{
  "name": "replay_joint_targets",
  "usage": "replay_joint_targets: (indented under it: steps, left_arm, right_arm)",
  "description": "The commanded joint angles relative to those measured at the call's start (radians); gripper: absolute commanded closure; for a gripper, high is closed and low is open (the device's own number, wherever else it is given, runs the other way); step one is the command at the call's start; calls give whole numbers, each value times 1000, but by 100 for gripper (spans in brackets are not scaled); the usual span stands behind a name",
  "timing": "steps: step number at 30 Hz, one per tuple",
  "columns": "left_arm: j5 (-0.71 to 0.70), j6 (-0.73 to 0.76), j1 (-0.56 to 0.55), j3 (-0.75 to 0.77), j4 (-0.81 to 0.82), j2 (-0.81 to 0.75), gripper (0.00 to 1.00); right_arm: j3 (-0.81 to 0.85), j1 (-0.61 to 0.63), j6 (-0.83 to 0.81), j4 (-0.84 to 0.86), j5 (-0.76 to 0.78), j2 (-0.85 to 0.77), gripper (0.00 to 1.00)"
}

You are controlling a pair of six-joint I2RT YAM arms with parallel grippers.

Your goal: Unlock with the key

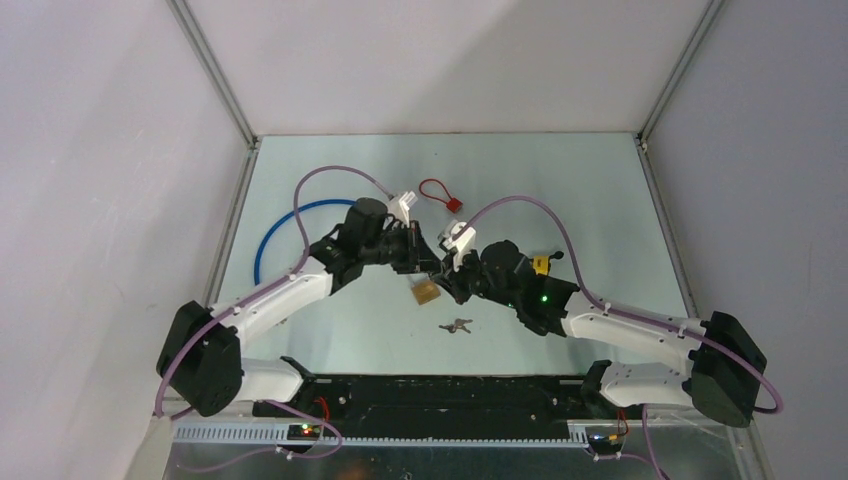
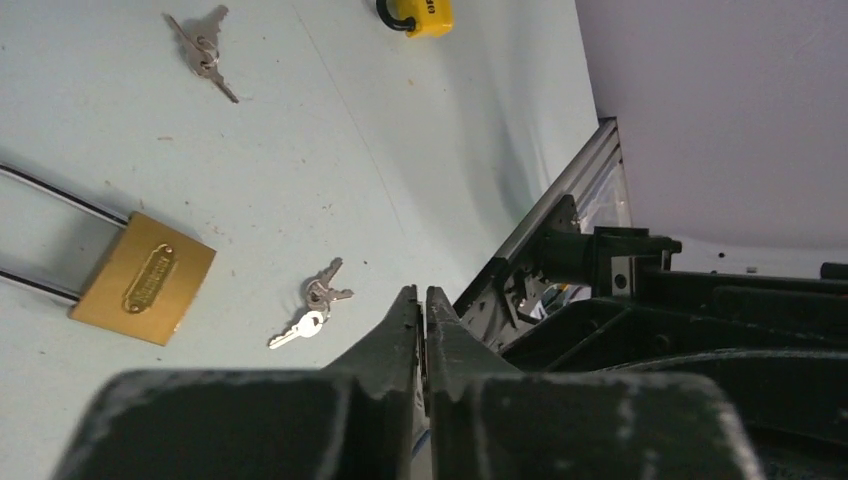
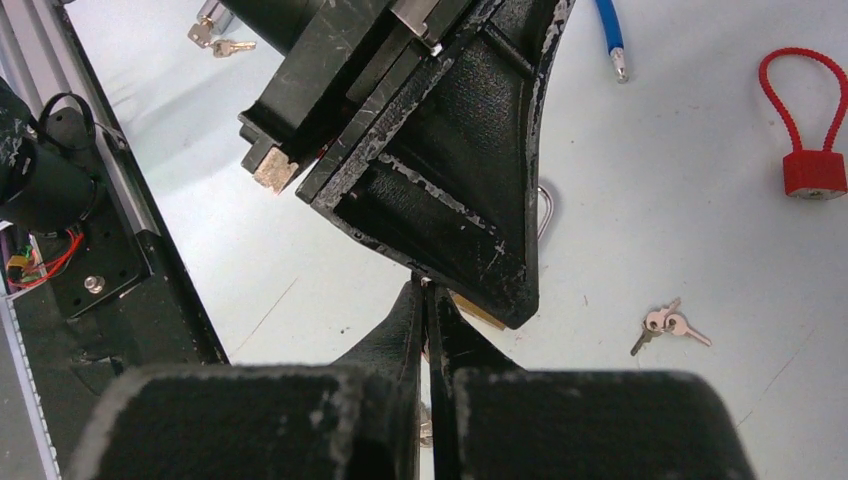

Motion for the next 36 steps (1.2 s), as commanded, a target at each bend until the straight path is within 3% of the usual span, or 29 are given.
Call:
replay_joint_targets:
  steps: [1, 11, 17, 21, 24, 28, 33, 35, 36]
  left_arm:
    - [7, 32, -13, 23, 13, -22, 97]
    - [-313, 72, -13, -34, 89, -228, 100]
    - [-398, 39, -12, -108, 209, -321, 100]
    - [-456, 26, -12, -145, 252, -362, 100]
    - [-517, 23, -13, -191, 298, -406, 100]
    - [-523, 36, -13, -227, 379, -429, 100]
    - [-513, 71, -13, -237, 453, -436, 100]
    - [-514, 99, -13, -234, 477, -439, 100]
    - [-517, 113, -13, -234, 485, -438, 100]
  right_arm:
    - [42, 14, -25, 40, 58, 6, 100]
    - [42, 30, -9, 16, 150, -9, 94]
    - [42, 33, 9, 14, 179, -10, 92]
    - [42, 33, 41, 8, 220, -12, 72]
    - [41, 33, 68, 11, 226, -20, 48]
    - [38, 31, 120, 41, 260, -34, 33]
    - [38, 25, 85, 140, 238, -27, 25]
    - [48, 5, 101, 150, 230, -36, 14]
    - [55, -14, 114, 149, 149, -49, 5]
